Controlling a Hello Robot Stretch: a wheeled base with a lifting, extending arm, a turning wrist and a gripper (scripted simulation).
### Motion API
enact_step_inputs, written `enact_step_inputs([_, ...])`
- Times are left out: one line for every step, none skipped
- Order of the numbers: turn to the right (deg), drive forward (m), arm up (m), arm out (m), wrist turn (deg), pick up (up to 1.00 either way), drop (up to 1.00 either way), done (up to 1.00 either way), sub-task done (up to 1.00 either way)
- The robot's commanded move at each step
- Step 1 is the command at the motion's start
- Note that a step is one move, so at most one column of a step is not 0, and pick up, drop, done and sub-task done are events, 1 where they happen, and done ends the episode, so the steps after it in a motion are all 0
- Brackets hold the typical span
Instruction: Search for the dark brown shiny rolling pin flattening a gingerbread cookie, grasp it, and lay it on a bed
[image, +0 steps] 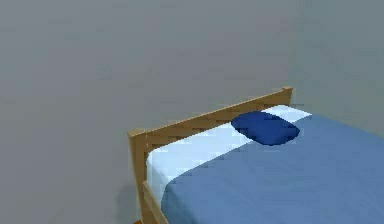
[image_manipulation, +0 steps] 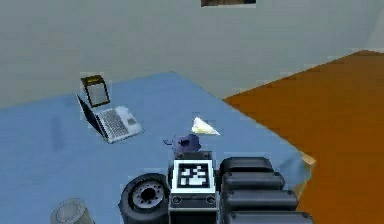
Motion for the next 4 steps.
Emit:
enact_step_inputs([9.0, 0.0, 0.0, 0.0, 0.0, 0.0, 0.0, 0.0, 0.0])
enact_step_inputs([0.0, 0.05, 0.0, 0.0, 0.0, 0.0, 0.0, 0.0, 0.0])
enact_step_inputs([-45.0, 0.0, 0.0, 0.0, 0.0, 0.0, 0.0, 0.0, 0.0])
enact_step_inputs([-30.0, 0.0, 0.0, 0.0, 0.0, 0.0, 0.0, 0.0, 0.0])
